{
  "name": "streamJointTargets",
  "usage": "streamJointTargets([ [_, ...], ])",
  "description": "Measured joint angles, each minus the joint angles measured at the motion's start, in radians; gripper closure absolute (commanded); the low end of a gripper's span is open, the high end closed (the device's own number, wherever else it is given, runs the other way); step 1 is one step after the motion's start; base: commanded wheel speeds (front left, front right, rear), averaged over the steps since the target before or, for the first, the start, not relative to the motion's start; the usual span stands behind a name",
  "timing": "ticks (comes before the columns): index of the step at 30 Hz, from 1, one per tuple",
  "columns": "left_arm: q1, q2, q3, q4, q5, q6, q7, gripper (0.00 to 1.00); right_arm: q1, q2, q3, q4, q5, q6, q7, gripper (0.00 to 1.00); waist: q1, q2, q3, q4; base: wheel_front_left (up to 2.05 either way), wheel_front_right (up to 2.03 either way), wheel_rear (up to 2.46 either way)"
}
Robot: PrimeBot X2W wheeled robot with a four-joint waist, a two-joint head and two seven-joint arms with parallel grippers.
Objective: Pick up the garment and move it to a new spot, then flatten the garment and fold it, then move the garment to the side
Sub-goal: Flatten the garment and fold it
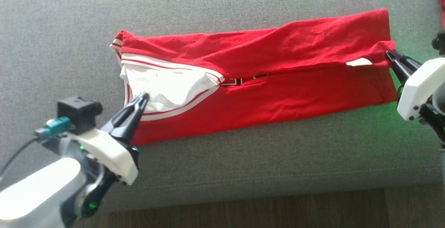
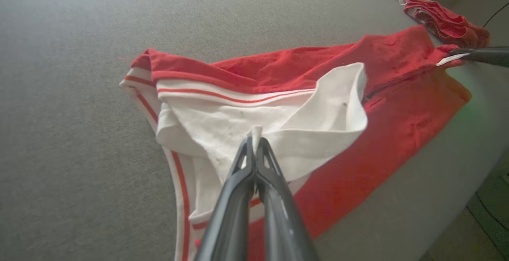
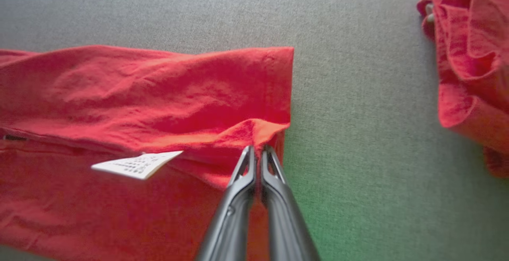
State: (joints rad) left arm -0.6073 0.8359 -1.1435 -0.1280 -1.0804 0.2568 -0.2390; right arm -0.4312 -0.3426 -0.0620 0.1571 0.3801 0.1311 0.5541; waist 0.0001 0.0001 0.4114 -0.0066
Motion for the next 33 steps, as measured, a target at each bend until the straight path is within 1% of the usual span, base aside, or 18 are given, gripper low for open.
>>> streamJointTargets([
  [1, 0.006, -0.019, 0.000, 0.015, 0.011, 0.003, -0.002, 0.82, 0.000, 0.006, -0.005, -0.001, -0.007, 0.000, -0.003, 0.00, 0.0000, 0.0000, -0.002, 0.000, 0.00, 0.00, 0.00],
  [3, 0.016, -0.047, 0.000, 0.042, 0.022, 0.008, -0.002, 0.56, 0.000, 0.029, -0.021, 0.000, -0.011, 0.000, -0.008, 0.00, -0.0001, 0.0000, -0.010, -0.001, 0.00, 0.00, 0.00],
  [4, 0.022, -0.060, 0.005, 0.054, 0.023, 0.013, -0.002, 0.16, 0.001, 0.040, -0.029, 0.000, -0.011, 0.000, -0.013, 0.00, 0.0000, 0.0000, -0.016, -0.002, 0.00, 0.00, 0.00],
  [5, 0.034, -0.071, 0.019, 0.065, 0.023, 0.018, -0.008, 0.00, 0.001, 0.050, -0.037, 0.000, -0.011, 0.000, -0.018, 0.00, 0.0000, 0.0000, -0.022, -0.002, 0.00, 0.00, 0.00],
  [8, 0.073, -0.102, 0.064, 0.076, 0.023, 0.046, -0.010, 0.00, 0.015, 0.068, -0.069, -0.009, -0.011, 0.000, -0.041, 0.00, 0.0000, 0.0000, -0.046, -0.003, 0.00, 0.00, 0.00],
  [9, 0.091, -0.113, 0.086, 0.076, 0.026, 0.061, -0.010, 0.00, 0.021, 0.074, -0.080, -0.015, -0.011, 0.000, -0.055, 0.00, -0.0001, 0.0000, -0.055, -0.003, 0.00, 0.00, 0.00],
  [11, 0.128, -0.134, 0.139, 0.072, 0.063, 0.092, -0.011, 0.00, 0.040, 0.095, -0.100, -0.035, -0.020, 0.000, -0.091, 0.00, -0.0001, 0.0000, -0.075, -0.005, 0.00, 0.00, 0.00],
  [15, 0.228, -0.175, 0.238, 0.046, 0.146, 0.151, -0.011, 0.00, 0.085, 0.164, -0.146, -0.056, -0.078, 0.000, -0.173, 0.00, -0.0002, 0.0000, -0.118, -0.012, 0.00, 0.00, 0.00],
  [18, 0.311, -0.207, 0.308, 0.016, 0.209, 0.185, -0.011, 0.00, 0.119, 0.220, -0.185, -0.048, -0.120, 0.000, -0.216, 0.00, -0.0002, 0.0000, -0.146, -0.021, 0.00, 0.00, 0.00],
  [20, 0.358, -0.237, 0.363, -0.006, 0.250, 0.201, -0.011, 0.00, 0.125, 0.244, -0.201, -0.020, -0.145, 0.000, -0.233, 0.00, -0.0002, 0.0000, -0.161, -0.028, 0.00, 0.00, 0.00],
  [22, 0.397, -0.282, 0.415, -0.025, 0.293, 0.202, -0.011, 0.00, 0.126, 0.263, -0.212, 0.015, -0.162, 0.000, -0.244, 0.00, -0.0002, 0.0000, -0.177, -0.034, 0.00, 0.00, 0.00],
  [27, 0.483, -0.363, 0.457, -0.029, 0.429, 0.199, -0.011, 0.00, 0.107, 0.286, -0.221, 0.139, -0.154, 0.000, -0.237, 0.00, -0.0002, 0.0000, -0.210, -0.049, 0.00, 0.00, 0.00],
  [30, 0.522, -0.408, 0.469, -0.016, 0.476, 0.169, -0.011, 0.00, 0.060, 0.287, -0.236, 0.228, -0.157, 0.000, -0.240, 0.00, -0.0002, 0.0000, -0.228, -0.052, 0.00, 0.00, 0.00],
  [33, 0.537, -0.439, 0.470, 0.009, 0.511, 0.128, -0.011, 0.00, 0.000, 0.287, -0.256, 0.323, -0.180, 0.000, -0.272, 0.00, -0.0002, 0.0000, -0.243, -0.046, 0.00, 0.00, 0.00],
])
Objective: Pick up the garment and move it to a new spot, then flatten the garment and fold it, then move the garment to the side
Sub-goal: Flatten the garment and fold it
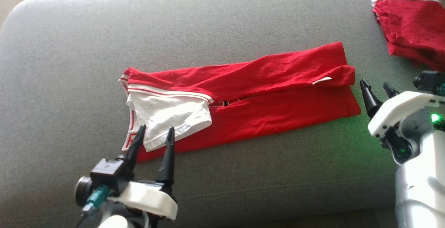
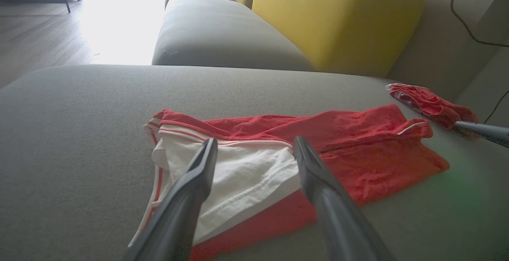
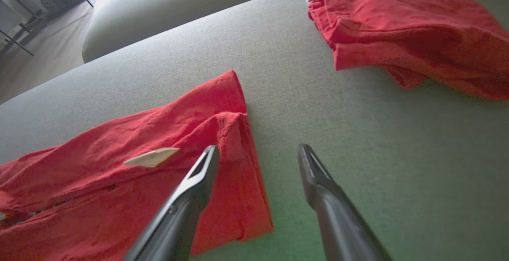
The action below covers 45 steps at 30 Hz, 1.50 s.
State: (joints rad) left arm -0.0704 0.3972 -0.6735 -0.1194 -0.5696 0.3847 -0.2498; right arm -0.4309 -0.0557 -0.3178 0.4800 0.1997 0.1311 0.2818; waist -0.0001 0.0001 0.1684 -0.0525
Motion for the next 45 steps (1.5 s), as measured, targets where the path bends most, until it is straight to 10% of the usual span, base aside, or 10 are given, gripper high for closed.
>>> streamJointTargets([
  [20, 0.016, -0.099, 0.058, 0.092, 0.078, -0.157, 0.000, 0.00, -0.262, 0.000, -0.168, 0.545, -0.326, 0.000, -0.215, 0.00, 0.0001, 0.0000, -0.016, 0.028, 0.00, 0.00, 0.00],
  [39, 0.026, -0.143, 0.105, 0.120, 0.119, -0.228, 0.000, 0.00, -0.392, -0.002, -0.330, 0.767, -0.535, 0.000, -0.278, 0.00, 0.0001, 0.0000, 0.021, 0.058, 0.00, 0.00, 0.00],
  [40, 0.026, -0.145, 0.106, 0.121, 0.121, -0.228, 0.000, 0.00, -0.397, -0.003, -0.337, 0.770, -0.541, 0.000, -0.281, 0.02, 0.0001, 0.0000, 0.024, 0.061, 0.00, 0.00, 0.00],
  [43, 0.026, -0.147, 0.109, 0.123, 0.129, -0.228, 0.000, 0.00, -0.407, -0.004, -0.352, 0.780, -0.560, 0.000, -0.288, 0.57, 0.0001, 0.0000, 0.030, 0.067, 0.00, 0.00, 0.00],
  [45, 0.026, -0.149, 0.110, 0.125, 0.129, -0.236, 0.000, 0.00, -0.409, -0.005, -0.362, 0.783, -0.573, 0.000, -0.288, 0.31, 0.0002, 0.0000, 0.033, 0.069, 0.00, 0.00, 0.00],
])
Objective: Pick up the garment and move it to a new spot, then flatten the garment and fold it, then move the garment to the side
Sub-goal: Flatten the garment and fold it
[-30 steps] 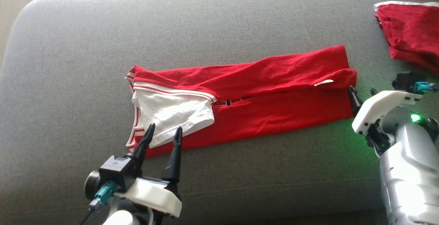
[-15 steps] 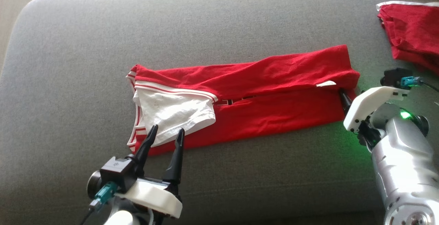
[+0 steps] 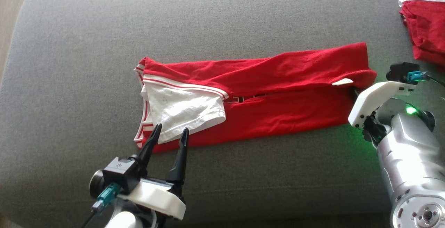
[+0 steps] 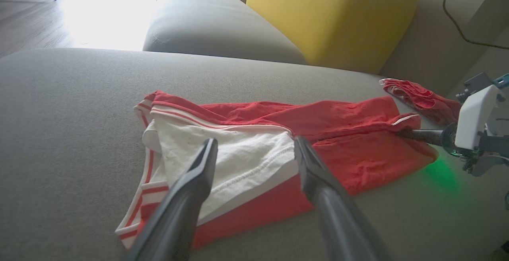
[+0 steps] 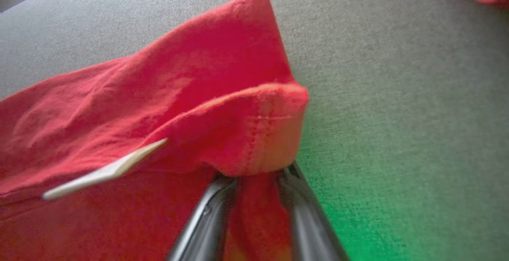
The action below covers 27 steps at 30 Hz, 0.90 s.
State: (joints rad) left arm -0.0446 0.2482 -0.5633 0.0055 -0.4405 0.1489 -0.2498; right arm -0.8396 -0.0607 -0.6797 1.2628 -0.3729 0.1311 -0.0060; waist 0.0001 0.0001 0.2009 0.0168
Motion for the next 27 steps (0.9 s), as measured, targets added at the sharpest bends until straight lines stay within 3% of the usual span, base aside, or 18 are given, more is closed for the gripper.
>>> streamJointTargets([
  [1, 0.000, -0.001, 0.001, 0.000, 0.001, -0.001, 0.000, 0.00, -0.002, 0.000, -0.005, 0.001, -0.007, 0.000, 0.000, 0.05, 0.0000, 0.0000, 0.001, 0.000, 0.00, 0.00, 0.00],
  [2, 0.000, -0.002, 0.004, 0.000, 0.005, -0.001, 0.000, 0.00, -0.004, 0.000, -0.011, -0.001, -0.016, 0.000, 0.000, 0.00, 0.0000, 0.0000, 0.001, -0.001, 0.00, 0.00, 0.00],
  [8, 0.000, -0.005, 0.028, -0.001, 0.012, -0.006, 0.000, 0.00, -0.007, 0.003, -0.052, -0.088, -0.115, 0.000, 0.012, 0.00, 0.0000, 0.0000, 0.007, -0.029, 0.00, 0.00, 0.00],
  [12, 0.000, -0.006, 0.028, -0.001, 0.020, -0.010, 0.000, 0.00, -0.020, 0.001, -0.084, -0.136, -0.144, 0.000, -0.045, 0.00, 0.0000, 0.0000, 0.011, -0.054, 0.00, 0.00, 0.00],
  [19, -0.001, -0.006, 0.026, -0.001, 0.027, -0.023, 0.000, 0.00, -0.106, 0.001, -0.093, -0.034, -0.124, 0.000, -0.134, 0.00, 0.0000, 0.0000, 0.009, -0.065, 0.00, 0.00, 0.00],
  [27, -0.001, -0.004, 0.026, -0.003, 0.027, -0.022, 0.000, 0.00, -0.061, 0.001, -0.097, 0.038, -0.121, 0.000, -0.067, 0.00, 0.0000, 0.0000, 0.023, -0.038, 0.00, 0.00, 0.00],
])
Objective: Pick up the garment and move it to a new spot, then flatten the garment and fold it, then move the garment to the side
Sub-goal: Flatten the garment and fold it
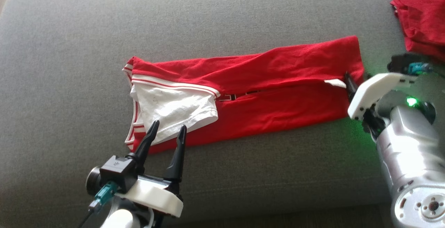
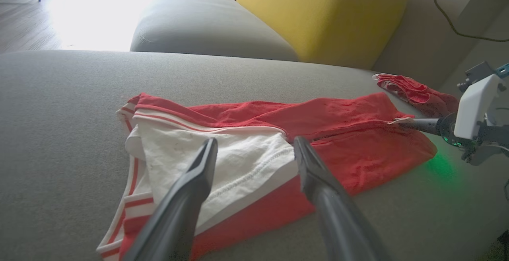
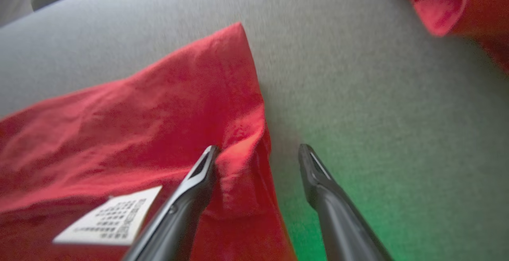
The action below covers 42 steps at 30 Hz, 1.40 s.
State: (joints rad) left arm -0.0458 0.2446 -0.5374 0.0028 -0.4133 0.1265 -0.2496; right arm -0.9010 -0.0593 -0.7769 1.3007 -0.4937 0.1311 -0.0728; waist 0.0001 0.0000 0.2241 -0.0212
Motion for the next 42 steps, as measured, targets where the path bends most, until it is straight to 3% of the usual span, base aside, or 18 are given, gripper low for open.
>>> streamJointTargets([
  [7, -0.001, -0.001, -0.001, -0.002, 0.000, 0.000, 0.000, 0.00, 0.011, -0.002, -0.009, -0.008, -0.011, 0.000, 0.038, 0.00, -0.0001, 0.0000, 0.010, 0.011, 0.00, 0.00, 0.00],
  [8, -0.001, -0.001, -0.001, -0.002, 0.000, 0.000, 0.000, 0.00, 0.011, -0.002, -0.009, -0.008, -0.011, 0.000, 0.038, 0.07, -0.0001, 0.0000, 0.010, 0.011, 0.00, 0.00, 0.00],
  [10, -0.001, -0.001, -0.001, -0.002, 0.000, 0.000, 0.000, 0.00, 0.010, -0.003, -0.009, -0.010, -0.011, 0.000, 0.054, 0.28, -0.0001, 0.0000, 0.011, 0.012, 0.00, 0.00, 0.00],
  [11, -0.002, -0.002, -0.002, -0.002, 0.000, 0.000, 0.000, 0.00, 0.010, -0.003, -0.005, -0.012, -0.008, 0.000, 0.064, 0.51, -0.0001, 0.0000, 0.011, 0.013, 0.00, 0.00, 0.00],
  [12, -0.003, -0.002, -0.002, -0.002, 0.000, 0.000, 0.000, 0.00, 0.009, -0.003, 0.003, -0.014, -0.002, 0.000, 0.073, 0.63, -0.0001, 0.0000, 0.012, 0.014, 0.00, 0.00, 0.00],
  [13, -0.003, -0.002, -0.002, -0.002, 0.000, 0.000, 0.000, 0.00, 0.009, -0.003, 0.012, -0.013, 0.008, 0.000, 0.077, 0.89, -0.0001, 0.0000, 0.012, 0.015, 0.00, 0.00, 0.00],
  [14, -0.003, -0.003, -0.002, -0.002, 0.000, 0.000, 0.000, 0.00, 0.009, -0.002, 0.024, -0.013, 0.018, 0.001, 0.078, 1.00, -0.0001, 0.0000, 0.012, 0.014, 0.00, 0.00, 0.00],
  [21, -0.004, -0.007, 0.000, -0.002, 0.000, 0.000, 0.000, 0.00, 0.011, 0.005, 0.040, -0.020, 0.027, 0.002, 0.054, 1.00, -0.0001, 0.0000, 0.011, 0.001, 0.00, 0.00, 0.00],
  [33, 0.001, -0.007, 0.004, -0.002, 0.000, 0.000, 0.000, 0.00, 0.016, 0.014, -0.011, -0.193, -0.094, 0.000, 0.066, 1.00, -0.0001, 0.0000, -0.022, -0.027, 0.00, 0.00, 0.00],
  [38, 0.003, -0.008, 0.003, 0.001, 0.000, 0.000, 0.000, 0.00, -0.033, 0.005, 0.054, -0.034, 0.003, 0.000, -0.022, 1.00, -0.0001, 0.0000, -0.045, -0.029, 0.00, 0.00, 0.00],
  [42, 0.006, -0.012, 0.000, 0.004, 0.000, -0.005, 0.000, 0.00, -0.107, 0.003, 0.208, 0.015, 0.139, 0.000, -0.069, 1.00, -0.0001, 0.0000, -0.062, -0.021, 0.00, 0.00, 0.00],
])
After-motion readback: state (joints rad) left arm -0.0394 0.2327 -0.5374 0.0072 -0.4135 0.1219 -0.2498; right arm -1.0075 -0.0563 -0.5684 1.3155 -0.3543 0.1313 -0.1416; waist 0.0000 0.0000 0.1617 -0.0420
